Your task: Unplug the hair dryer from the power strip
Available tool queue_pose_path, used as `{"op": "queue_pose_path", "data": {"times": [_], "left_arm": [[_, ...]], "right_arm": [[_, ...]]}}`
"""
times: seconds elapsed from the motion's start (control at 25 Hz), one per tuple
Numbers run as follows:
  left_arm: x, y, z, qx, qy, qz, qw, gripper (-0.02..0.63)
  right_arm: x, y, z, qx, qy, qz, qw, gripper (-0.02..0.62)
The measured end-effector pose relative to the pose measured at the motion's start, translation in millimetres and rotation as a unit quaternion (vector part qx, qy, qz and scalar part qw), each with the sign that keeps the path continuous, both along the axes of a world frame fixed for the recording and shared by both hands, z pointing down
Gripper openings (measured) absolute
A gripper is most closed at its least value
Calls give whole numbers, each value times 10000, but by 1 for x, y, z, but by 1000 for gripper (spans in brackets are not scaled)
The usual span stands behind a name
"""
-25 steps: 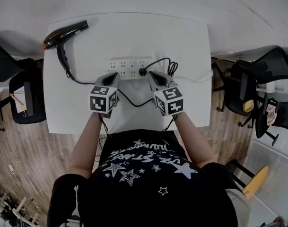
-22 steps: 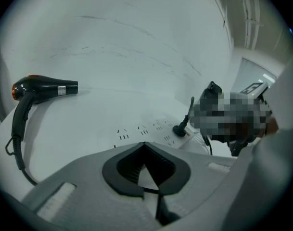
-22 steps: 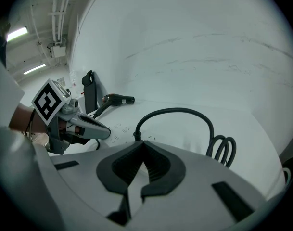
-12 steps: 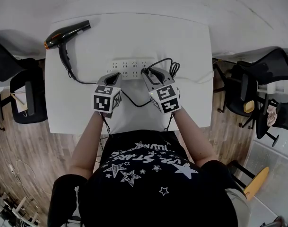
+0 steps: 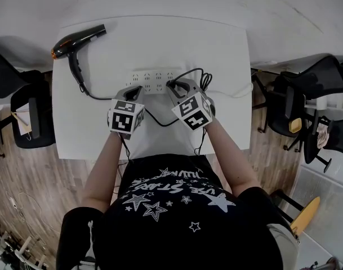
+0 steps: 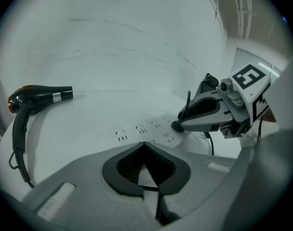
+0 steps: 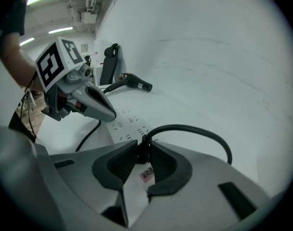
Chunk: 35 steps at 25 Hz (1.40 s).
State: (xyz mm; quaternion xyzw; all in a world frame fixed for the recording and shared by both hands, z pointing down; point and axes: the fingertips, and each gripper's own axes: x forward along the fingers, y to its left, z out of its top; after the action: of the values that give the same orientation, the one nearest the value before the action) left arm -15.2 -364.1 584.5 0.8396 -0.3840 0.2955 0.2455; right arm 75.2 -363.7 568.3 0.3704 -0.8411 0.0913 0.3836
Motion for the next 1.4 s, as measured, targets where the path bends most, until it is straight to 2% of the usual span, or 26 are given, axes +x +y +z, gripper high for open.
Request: {"op": "queue_pose_path", "data": {"times": [0.12, 0.28, 0.4, 0.6, 0.76, 0.92, 1.0, 1.2, 1.4], "left_arm": [[1, 0, 1, 11, -139, 36, 9999, 8], [0, 0, 0, -1, -118, -70, 9999, 8], [0, 1, 0, -7, -116, -98, 9999, 8], [0, 0, 0, -68, -63, -68, 9999, 8], [-1, 0, 0, -111, -18, -38, 9999, 8], [0, 0, -1, -103, 18, -47, 9999, 8], [-1, 0, -1, -107, 40, -53, 9999, 8], [0, 0, -1, -104, 36, -49, 9999, 8], [0, 0, -1, -109, -2, 9, 9999, 8]], "right_arm": [[0, 2, 0, 62, 199, -81, 9998, 83], [0, 6, 0, 245, 414, -113, 9988, 78], [0, 7, -1, 337, 420, 31, 9985, 78], [2, 6, 0, 97, 130, 89, 9998, 75], [3, 2, 1, -328, -396, 478, 9975, 75], [7, -4, 1, -708, -923, 884, 9893, 75], [6, -4, 0, -698, -904, 854, 9898, 75], [2, 0, -2, -315, -309, 381, 9983, 72], [4, -1, -3, -406, -712, 503, 9954, 72]]}}
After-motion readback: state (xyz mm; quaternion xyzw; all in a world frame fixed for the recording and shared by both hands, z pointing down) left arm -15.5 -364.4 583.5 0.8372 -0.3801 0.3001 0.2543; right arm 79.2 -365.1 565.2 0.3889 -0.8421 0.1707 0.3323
